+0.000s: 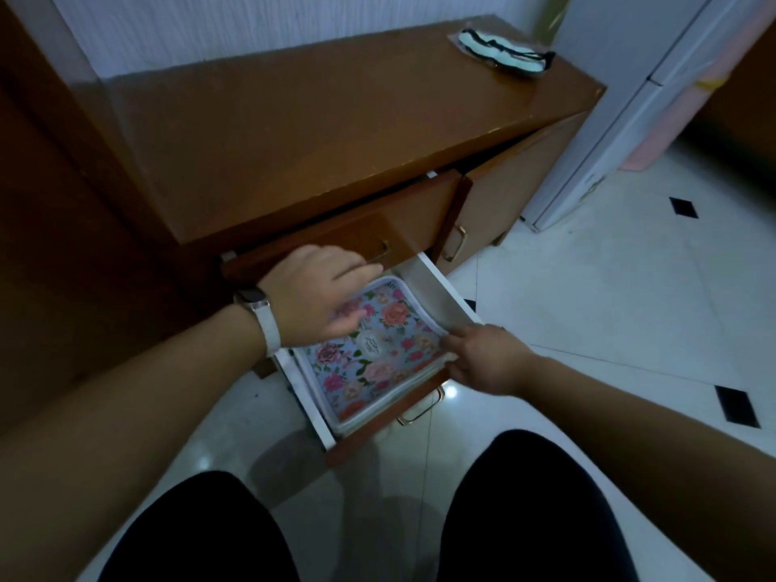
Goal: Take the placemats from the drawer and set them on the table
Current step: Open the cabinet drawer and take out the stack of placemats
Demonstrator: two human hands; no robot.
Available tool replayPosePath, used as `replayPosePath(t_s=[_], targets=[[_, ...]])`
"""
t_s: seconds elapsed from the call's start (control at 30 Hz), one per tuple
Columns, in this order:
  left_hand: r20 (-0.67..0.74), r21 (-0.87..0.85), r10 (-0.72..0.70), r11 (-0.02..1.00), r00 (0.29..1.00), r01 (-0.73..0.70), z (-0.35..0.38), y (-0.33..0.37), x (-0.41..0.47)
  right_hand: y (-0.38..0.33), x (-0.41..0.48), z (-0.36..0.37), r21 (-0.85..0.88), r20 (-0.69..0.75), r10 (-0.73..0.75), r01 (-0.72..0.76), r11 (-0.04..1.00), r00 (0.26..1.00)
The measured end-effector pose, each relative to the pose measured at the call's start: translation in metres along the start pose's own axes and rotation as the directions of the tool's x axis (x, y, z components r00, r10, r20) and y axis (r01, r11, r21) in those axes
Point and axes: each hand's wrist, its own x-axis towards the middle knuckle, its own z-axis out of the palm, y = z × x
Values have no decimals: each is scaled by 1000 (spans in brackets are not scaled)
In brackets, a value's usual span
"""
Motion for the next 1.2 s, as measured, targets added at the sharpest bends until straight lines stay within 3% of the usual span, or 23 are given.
replayPosePath(t_s=[0.13, 0.33, 0.63, 0.93, 1.2], targets=[[192, -126, -92, 985, 977, 118, 38, 12, -24, 28, 16, -11, -116, 23, 23, -20, 993, 999], [389, -132, -171, 962, 905, 239, 109, 26, -15, 74, 46, 6, -293, 76, -2, 24, 956, 997], [510, -270, -357, 797, 782, 540, 179, 57, 21, 108, 87, 26, -363, 324, -303, 413, 835, 896], [613, -348, -356, 679, 705, 646, 214, 80, 24, 109, 114, 40, -420, 541, -373, 627, 656, 754], [613, -347, -362, 675, 702, 651, 211, 83, 25, 131, 107, 47, -337, 367, -513, 625, 704, 776]])
